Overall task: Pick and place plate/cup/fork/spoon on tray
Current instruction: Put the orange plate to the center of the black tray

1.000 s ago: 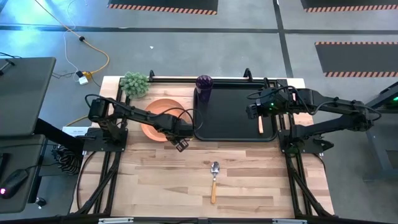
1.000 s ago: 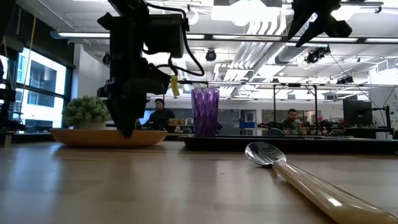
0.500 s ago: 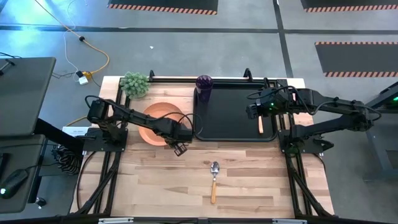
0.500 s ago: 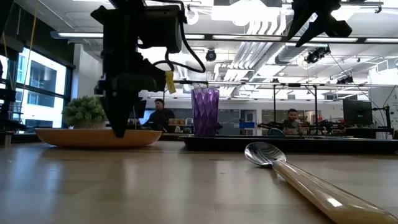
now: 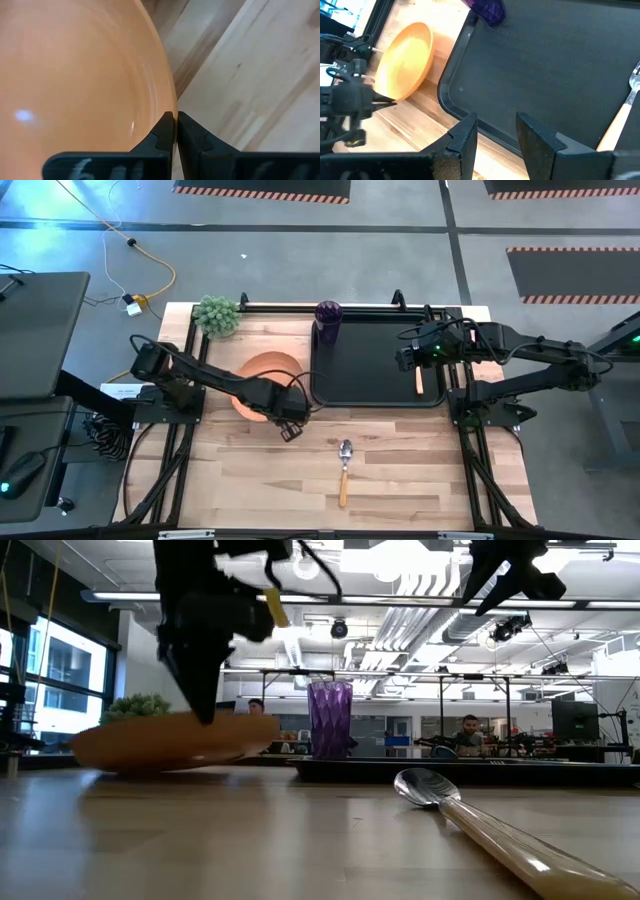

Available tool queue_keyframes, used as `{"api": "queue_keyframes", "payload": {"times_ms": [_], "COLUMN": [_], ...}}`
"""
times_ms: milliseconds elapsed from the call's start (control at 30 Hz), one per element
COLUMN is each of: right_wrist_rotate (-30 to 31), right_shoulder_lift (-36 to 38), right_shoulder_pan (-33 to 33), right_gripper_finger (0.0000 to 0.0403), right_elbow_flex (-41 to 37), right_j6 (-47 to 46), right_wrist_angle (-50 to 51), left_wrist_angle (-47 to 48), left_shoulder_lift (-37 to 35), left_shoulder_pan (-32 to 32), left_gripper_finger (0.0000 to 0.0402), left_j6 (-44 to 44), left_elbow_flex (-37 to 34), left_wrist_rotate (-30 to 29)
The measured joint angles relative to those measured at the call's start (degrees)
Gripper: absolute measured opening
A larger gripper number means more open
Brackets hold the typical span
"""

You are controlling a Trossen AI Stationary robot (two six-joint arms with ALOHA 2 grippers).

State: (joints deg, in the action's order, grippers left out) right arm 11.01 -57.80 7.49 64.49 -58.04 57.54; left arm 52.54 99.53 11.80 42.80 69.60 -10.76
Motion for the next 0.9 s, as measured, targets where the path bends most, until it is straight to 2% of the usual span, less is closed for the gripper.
{"api": "queue_keyframes", "payload": {"times_ms": [367, 667, 900], "right_wrist_rotate": [0.0, 0.0, 0.0], "right_shoulder_lift": [0.0, 0.0, 0.0], "right_shoulder_pan": [0.0, 0.0, 0.0], "right_gripper_finger": [0.0126, 0.0126, 0.0126], "right_elbow_flex": [0.0, 0.0, 0.0], "right_j6": [0.3, 0.5, 0.0], "right_wrist_angle": [0.0, 0.0, 0.0], "left_wrist_angle": [1.6, 7.2, 7.3], "left_shoulder_lift": [-0.5, -0.6, -0.6], "left_shoulder_pan": [1.1, 1.3, 2.2], "left_gripper_finger": [0.0001, 0.0001, 0.0001], "left_j6": [-7.1, -10.3, -20.7], "left_elbow_flex": [8.9, 15.4, 19.1], "left_wrist_rotate": [-1.8, -3.2, -3.1]}}
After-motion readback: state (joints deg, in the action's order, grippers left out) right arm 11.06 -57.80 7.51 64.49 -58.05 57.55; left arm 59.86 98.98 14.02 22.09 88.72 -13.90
